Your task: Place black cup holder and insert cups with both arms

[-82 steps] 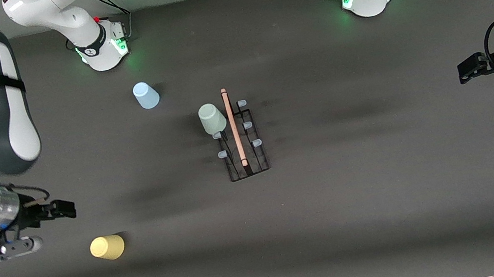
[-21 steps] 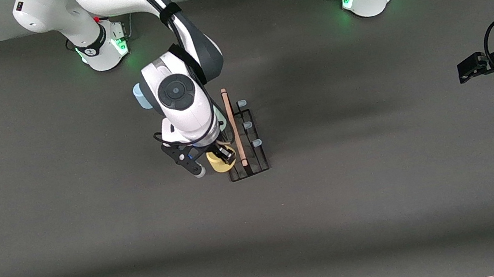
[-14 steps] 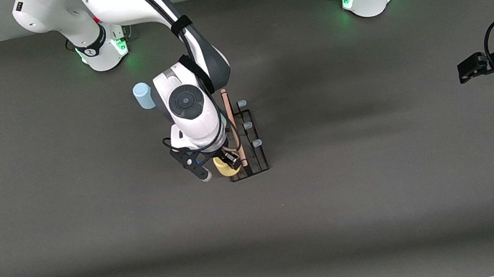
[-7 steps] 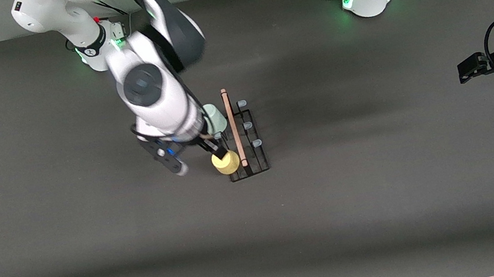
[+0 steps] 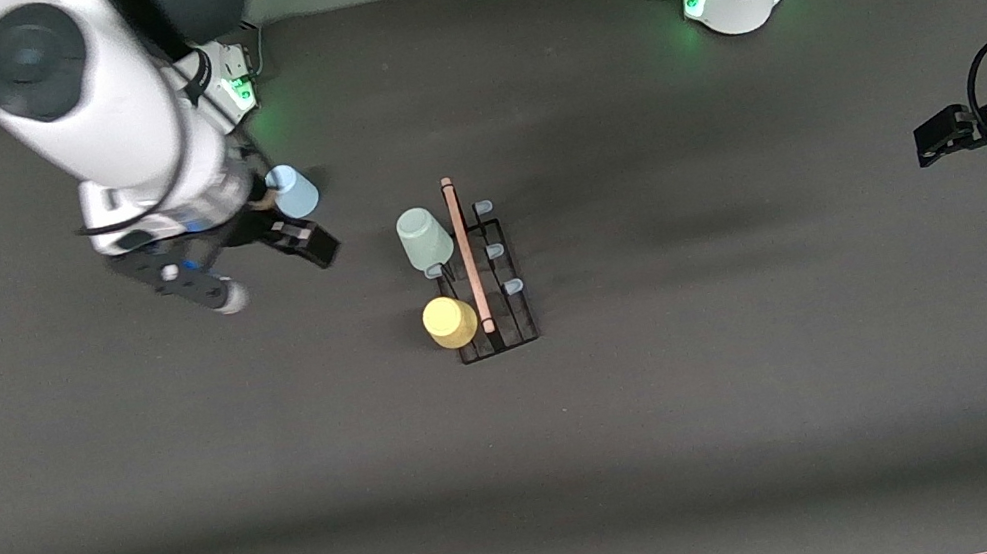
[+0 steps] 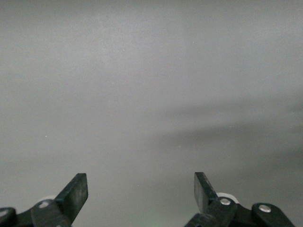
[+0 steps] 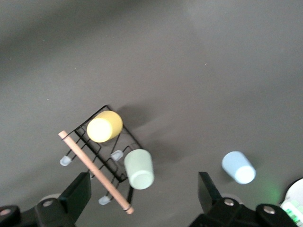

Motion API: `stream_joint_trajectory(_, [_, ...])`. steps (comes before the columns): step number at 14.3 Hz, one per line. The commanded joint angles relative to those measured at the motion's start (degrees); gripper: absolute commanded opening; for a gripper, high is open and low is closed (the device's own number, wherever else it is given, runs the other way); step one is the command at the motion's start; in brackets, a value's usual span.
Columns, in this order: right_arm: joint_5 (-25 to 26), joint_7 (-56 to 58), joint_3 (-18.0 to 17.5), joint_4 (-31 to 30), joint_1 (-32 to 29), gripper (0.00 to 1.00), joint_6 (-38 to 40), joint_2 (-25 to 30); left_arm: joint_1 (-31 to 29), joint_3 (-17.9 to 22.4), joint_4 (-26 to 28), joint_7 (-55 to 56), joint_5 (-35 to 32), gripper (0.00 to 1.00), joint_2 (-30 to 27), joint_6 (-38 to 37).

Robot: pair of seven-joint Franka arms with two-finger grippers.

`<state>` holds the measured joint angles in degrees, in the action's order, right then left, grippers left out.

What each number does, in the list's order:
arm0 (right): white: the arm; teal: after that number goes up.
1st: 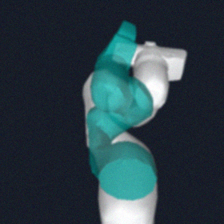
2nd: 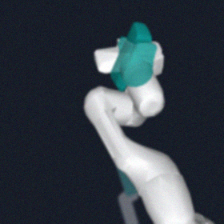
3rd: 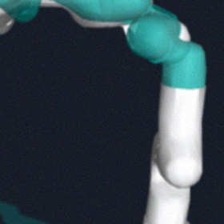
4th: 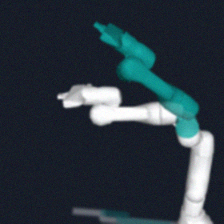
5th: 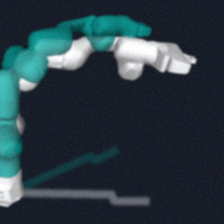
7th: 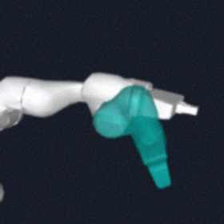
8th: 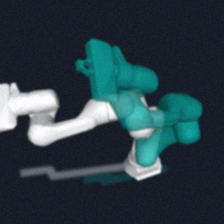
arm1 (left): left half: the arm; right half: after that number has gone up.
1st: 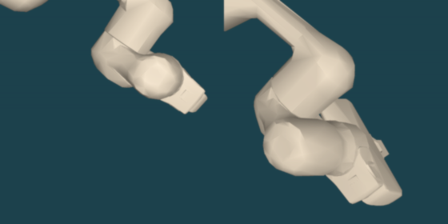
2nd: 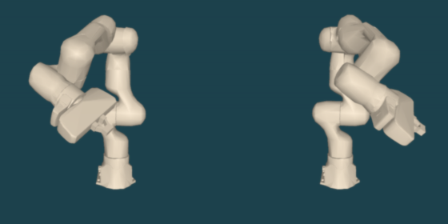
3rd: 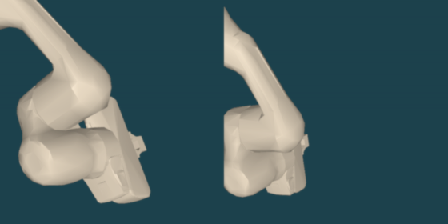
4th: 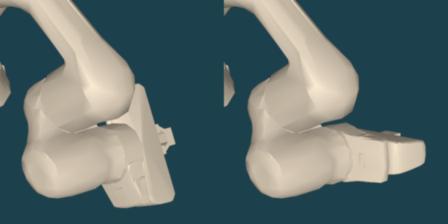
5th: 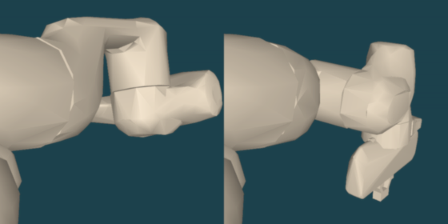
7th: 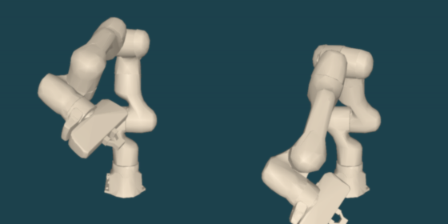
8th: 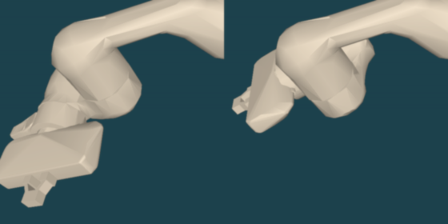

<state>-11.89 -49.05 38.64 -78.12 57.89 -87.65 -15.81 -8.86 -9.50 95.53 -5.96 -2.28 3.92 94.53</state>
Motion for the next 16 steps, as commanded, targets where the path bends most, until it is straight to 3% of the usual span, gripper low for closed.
stream_joint_trajectory(1, [3.45, 11.74, -3.73, -6.42, -6.62, 1.00, -0.51, 6.92, -0.10, -0.08, 0.00, -0.63, -0.71, 1.00, -0.50, -0.75])
stream_joint_trajectory(4, [8.72, 21.42, -16.62, -10.11, -21.97, 1.00, -0.59, 11.23, -0.02, -0.08, 0.00, -0.63, -0.62, 1.00, -0.50, -0.75])
stream_joint_trajectory(6, [8.91, 28.18, -21.74, -11.43, -30.43, 1.00, -0.59, 12.82, -0.10, -0.08, 0.00, -0.63, -0.62, 1.00, -0.50, -0.75])
stream_joint_trajectory(11, [8.99, 46.03, -29.57, -13.89, -48.63, 1.00, -1.64, 15.02, -0.10, -0.08, 0.00, -0.63, -0.53, 1.00, -0.50, -0.67])
stream_joint_trajectory(16, [12.15, 51.77, -29.76, -15.75, -50.51, 1.00, -4.28, 16.25, -0.10, -0.08, 0.00, -0.63, -0.53, 1.00, -0.50, -0.66])
